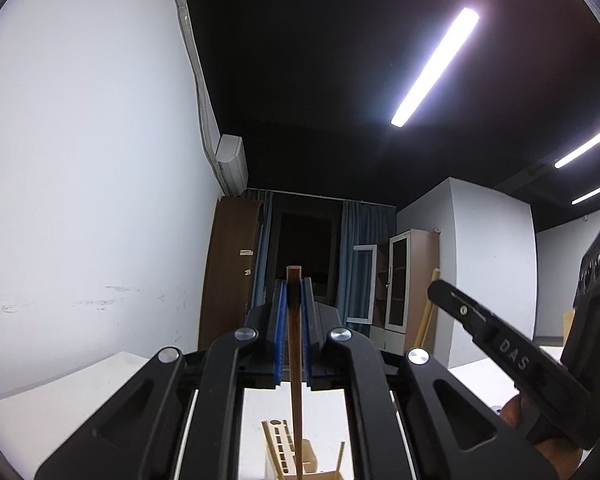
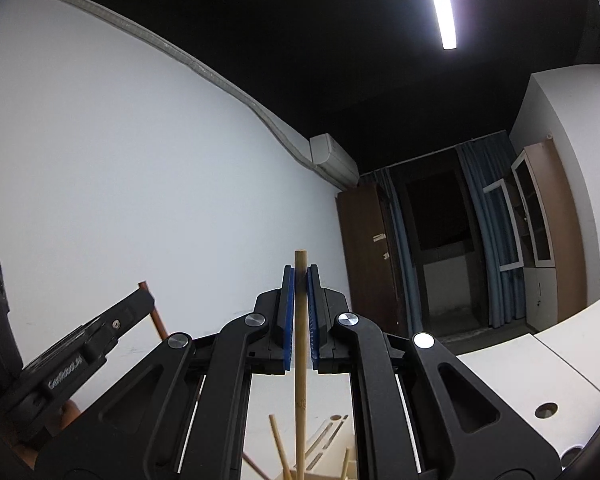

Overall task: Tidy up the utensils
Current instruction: 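Lift the chopstick with the right tool and carry it above the holder, then lower the chopstick into the holder and open the right tool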

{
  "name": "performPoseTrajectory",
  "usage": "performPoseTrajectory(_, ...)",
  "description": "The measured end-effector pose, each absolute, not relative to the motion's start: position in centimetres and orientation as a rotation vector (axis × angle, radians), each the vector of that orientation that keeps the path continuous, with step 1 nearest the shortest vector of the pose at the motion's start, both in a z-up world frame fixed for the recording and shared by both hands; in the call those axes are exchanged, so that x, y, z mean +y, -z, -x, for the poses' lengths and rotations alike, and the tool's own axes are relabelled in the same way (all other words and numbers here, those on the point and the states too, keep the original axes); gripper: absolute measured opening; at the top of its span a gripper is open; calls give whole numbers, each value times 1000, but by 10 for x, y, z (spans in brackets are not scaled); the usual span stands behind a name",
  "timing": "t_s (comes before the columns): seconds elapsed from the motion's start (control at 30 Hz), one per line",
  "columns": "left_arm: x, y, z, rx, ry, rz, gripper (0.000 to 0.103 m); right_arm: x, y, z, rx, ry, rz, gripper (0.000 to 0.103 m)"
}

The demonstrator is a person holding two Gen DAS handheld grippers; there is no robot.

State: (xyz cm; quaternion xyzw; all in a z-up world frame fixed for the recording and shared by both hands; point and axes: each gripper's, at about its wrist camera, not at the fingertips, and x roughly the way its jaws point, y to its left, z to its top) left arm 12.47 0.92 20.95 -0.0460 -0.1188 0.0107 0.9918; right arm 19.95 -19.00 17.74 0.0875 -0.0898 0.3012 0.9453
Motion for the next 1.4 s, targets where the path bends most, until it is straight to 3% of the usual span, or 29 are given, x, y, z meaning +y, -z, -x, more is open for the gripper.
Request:
performPoseTrajectory(0.67, 16, -182, -197, 45, 12, 105, 7, -147, -131, -249, 36, -607, -71, 6)
performPoseTrajectory(1.4, 28, -154, -226, 176, 61, 125, 7, -144, -115, -261, 179, -590, -16, 6)
